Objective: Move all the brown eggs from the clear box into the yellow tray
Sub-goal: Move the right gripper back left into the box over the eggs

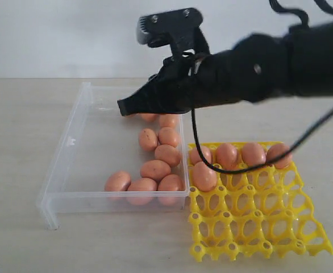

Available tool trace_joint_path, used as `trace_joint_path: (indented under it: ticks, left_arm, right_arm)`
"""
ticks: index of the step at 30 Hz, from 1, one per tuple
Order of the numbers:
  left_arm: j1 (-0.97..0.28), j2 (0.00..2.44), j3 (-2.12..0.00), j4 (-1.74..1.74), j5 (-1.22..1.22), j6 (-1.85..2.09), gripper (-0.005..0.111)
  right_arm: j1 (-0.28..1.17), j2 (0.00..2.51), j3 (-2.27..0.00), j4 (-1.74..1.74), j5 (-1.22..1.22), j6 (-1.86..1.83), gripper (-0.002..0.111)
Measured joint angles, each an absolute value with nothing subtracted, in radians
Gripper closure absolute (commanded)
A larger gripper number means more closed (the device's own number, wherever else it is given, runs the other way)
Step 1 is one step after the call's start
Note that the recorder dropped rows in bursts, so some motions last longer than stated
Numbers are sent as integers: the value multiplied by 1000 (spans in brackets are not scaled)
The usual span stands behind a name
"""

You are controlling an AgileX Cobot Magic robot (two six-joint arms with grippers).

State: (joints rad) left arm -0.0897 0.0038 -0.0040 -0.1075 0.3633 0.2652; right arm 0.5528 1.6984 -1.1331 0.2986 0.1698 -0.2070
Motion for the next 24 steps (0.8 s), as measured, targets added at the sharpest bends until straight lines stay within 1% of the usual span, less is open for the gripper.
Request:
trace_joint_path:
  ticks: [1,3,6,8,9,10,12,14,15,17,24]
  left_arm:
    - [-90,4,-4,-108,363,265,103]
    - [-90,4,-4,-108,363,265,103]
    - [-90,4,-4,-108,363,265,103]
    - [-90,4,-4,-108,363,265,103]
    - [-90,4,-4,-108,363,265,103]
    - [-90,4,-4,-108,363,265,103]
    - [-90,4,-4,-108,363,265,103]
    - [-90,4,-4,-108,363,265,103]
    - [-90,4,-4,-108,363,265,103]
    - [-90,4,-4,-108,363,265,103]
    - [-90,4,-4,-108,363,265,103]
  right_arm:
    - [536,1738,-1203,292,316,-217,108]
    - [520,1798,-1301,260,501,-228,108]
    - [516,1865,-1403,208,650,-222,108]
    - [516,1889,-1445,195,700,-216,106]
    - [516,1902,-1457,191,708,-216,102]
    - [516,1915,-1467,188,708,-216,95]
    - [516,1944,-1484,188,690,-216,77]
    - [516,1967,-1498,188,666,-216,61]
    - [516,1986,-1511,188,650,-212,58]
    - [516,2014,-1529,190,628,-197,55]
    - [516,2106,-1606,205,579,-164,56]
